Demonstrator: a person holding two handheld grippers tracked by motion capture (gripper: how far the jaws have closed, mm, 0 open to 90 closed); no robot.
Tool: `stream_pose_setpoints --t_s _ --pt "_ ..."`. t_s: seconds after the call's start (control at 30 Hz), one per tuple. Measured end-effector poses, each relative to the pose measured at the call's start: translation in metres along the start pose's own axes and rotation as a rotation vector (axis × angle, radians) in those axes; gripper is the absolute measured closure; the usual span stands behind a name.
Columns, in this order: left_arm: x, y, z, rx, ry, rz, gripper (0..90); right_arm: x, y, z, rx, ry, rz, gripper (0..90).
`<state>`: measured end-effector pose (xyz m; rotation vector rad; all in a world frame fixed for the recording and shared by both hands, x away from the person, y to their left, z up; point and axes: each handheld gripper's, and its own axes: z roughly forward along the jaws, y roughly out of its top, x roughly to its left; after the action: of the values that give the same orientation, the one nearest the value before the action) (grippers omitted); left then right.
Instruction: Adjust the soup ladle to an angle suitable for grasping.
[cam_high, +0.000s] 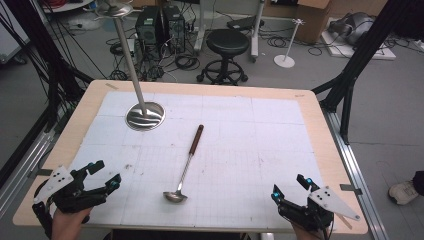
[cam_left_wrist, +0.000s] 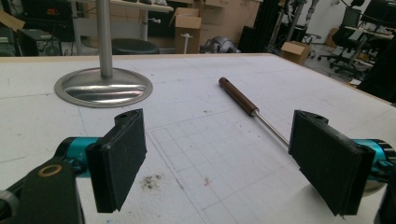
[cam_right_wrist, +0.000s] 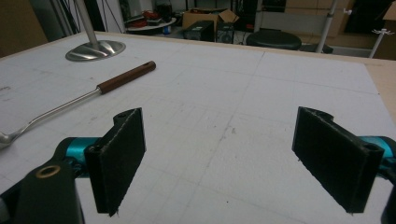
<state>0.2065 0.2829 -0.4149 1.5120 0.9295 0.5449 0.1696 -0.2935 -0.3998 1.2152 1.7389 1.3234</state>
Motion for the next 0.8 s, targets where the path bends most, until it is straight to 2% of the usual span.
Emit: stream_pose_setpoints --t_s 0.13,0.17,0.33,0.4,0.5,0.53,0.57,0.6,0.67,0.8 --pt "0.001 0.000 0.001 0.005 -0.007 -0.012 19.4 -0.001 -0.001 0.000 0.001 -0.002 0.004 16.0" --pt "0.002 0.000 0.003 0.008 -0.014 -0.025 19.4 -0.001 -0.001 0.000 0.005 -0.002 0.006 16.0" --pt "0.001 0.000 0.005 0.016 -0.015 -0.028 20.1 -0.003 -0.001 0.001 0.001 0.000 0.005 16.0" --pt "0.001 0.000 0.008 0.037 -0.052 -0.029 26.3 -0.001 -0.001 0.000 0.000 0.001 0.016 16.0" --pt "-0.002 0.002 0.013 0.041 -0.098 -0.031 30.7 0.000 -0.001 -0.001 0.001 -0.002 0.016 16.0" --pt "-0.002 0.002 0.013 0.041 -0.098 -0.031 32.6 0.000 -0.001 -0.001 0.000 0.001 0.021 16.0" --pt "-0.003 0.002 0.016 0.044 -0.111 -0.027 32.6 0.000 -0.001 -0.001 0.000 0.001 0.021 16.0" --pt "-0.006 0.003 0.022 0.079 -0.144 -0.011 35.8 0.000 -0.001 -0.001 0.000 -0.004 0.020 16.0" --pt "-0.009 0.004 0.027 0.092 -0.155 0.003 39.9 0.001 0.000 0.000 0.002 -0.005 0.016 16.0" --pt "-0.016 0.009 0.039 0.068 -0.185 -0.008 49.7 0.001 -0.001 -0.002 0.000 -0.008 0.024 16.0"
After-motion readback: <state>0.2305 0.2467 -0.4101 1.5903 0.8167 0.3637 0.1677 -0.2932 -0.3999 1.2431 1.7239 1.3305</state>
